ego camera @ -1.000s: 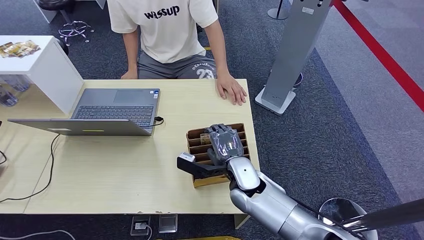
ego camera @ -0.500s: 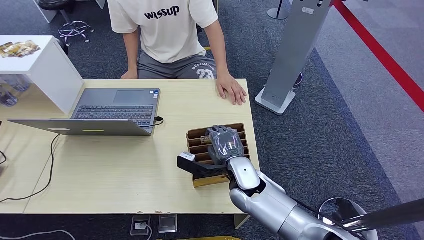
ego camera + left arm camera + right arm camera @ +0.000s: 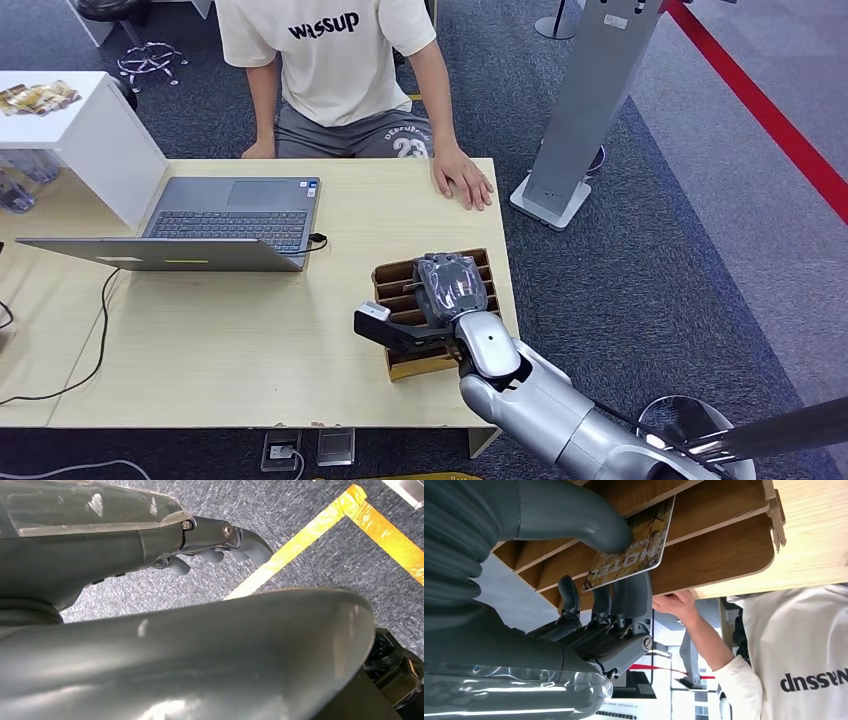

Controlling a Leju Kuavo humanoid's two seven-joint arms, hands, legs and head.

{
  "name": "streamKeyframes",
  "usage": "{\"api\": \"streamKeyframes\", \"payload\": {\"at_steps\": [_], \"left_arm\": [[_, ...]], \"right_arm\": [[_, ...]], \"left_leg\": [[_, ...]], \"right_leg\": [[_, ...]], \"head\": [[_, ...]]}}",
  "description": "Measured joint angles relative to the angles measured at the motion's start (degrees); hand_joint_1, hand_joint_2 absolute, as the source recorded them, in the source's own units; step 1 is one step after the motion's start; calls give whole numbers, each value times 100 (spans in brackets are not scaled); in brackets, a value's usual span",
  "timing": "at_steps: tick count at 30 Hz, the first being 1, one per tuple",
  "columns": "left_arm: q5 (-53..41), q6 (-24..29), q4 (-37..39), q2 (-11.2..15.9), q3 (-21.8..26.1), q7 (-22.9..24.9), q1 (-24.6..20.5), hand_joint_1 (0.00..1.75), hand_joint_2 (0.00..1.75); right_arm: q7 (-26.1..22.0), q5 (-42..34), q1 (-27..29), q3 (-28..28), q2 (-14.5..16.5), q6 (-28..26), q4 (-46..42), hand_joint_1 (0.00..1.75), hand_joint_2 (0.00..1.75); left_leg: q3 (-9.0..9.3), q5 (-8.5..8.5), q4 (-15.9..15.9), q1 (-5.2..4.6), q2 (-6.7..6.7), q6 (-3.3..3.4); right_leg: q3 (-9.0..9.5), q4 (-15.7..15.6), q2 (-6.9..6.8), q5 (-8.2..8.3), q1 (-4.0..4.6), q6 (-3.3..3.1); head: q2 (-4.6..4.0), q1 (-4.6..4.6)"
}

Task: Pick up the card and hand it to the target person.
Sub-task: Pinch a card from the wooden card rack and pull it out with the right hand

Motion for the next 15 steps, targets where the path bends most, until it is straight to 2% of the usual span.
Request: {"api": "streamKeyframes", "payload": {"at_steps": [5,9,15], "left_arm": [[-2,1,0,1,0,-3,0,0,0],[-3,-15,0,1,1,-11,-1,0,175],[-9,-111,0,1,2,-75,0,0,175]], "right_arm": [[-2,27,0,0,18,-2,0,131,175],[-9,45,-5,1,41,-2,0,134,175],[-54,29,-17,2,62,-2,0,133,175]], "left_leg": [[0,0,0,0,0,0],[0,0,0,0,0,0],[0,0,0,0,0,0]], "right_leg": [[0,0,0,0,0,0],[0,0,0,0,0,0],[0,0,0,0,0,0]], "head": [[0,0],[1,1],[1,1]]}}
